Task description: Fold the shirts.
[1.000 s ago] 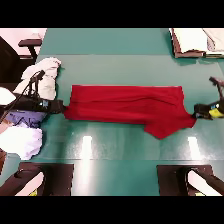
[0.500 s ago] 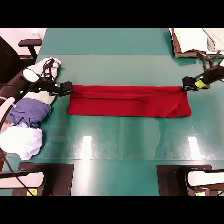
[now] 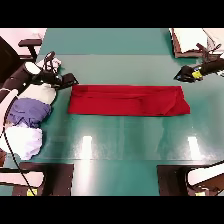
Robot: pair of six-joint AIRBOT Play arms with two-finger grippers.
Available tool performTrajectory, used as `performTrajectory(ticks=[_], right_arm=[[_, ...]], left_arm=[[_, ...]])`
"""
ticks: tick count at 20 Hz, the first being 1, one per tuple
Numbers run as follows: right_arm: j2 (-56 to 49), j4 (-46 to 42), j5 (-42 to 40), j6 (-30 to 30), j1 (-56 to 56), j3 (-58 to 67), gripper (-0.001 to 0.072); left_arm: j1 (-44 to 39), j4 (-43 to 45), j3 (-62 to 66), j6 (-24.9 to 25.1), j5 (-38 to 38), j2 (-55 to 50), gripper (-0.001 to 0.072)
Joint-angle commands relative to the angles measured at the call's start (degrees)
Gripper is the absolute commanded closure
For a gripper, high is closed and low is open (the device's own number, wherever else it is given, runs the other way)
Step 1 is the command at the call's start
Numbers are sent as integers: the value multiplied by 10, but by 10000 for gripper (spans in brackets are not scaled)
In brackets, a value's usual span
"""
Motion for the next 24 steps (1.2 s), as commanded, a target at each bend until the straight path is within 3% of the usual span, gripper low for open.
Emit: performTrajectory(ticks=[1, 2, 3, 4, 5, 10, 15, 16, 17, 18, 19, 20, 24], right_arm=[[7, 30, 80, -33, -54, 9, 270], [6, 30, 98, -33, -75, 1, 111], [6, 33, 109, -33, -93, -14, 71], [6, 34, 112, -33, -109, -35, 71], [6, 34, 108, -33, -124, -62, 71], [-13, 36, 64, -47, -148, -175, 71], [-58, 135, 51, -81, -110, -188, 83], [-64, 139, 48, -81, -98, -178, 134], [-65, 138, 47, -83, -89, -168, 234], [-64, 138, 47, -88, -80, -158, 375], [-59, 138, 48, -91, -70, -150, 575], [-51, 136, 47, -91, -63, -144, 696], [7, 139, 56, -67, -44, -110, 697]], left_arm=[[0, 0, 38, 5, -35, 17, 107], [0, -2, 40, 5, -34, 24, 107], [0, -9, 40, 5, -36, 27, 245], [0, -16, 40, 6, -43, 27, 526], [0, -24, 40, 13, -49, 27, 679], [-50, -26, 40, 7, -46, 27, 684], [-125, -26, 40, -21, 21, 16, 684], [-138, -28, 41, -23, 30, 9, 684], [-152, -31, 41, -23, 37, -1, 684], [-165, -38, 42, -23, 43, -11, 684], [-178, -38, 47, -23, 50, -26, 684], [-189, -39, 59, -23, 48, -42, 685], [-228, -39, 151, -23, 17, -130, 684]])
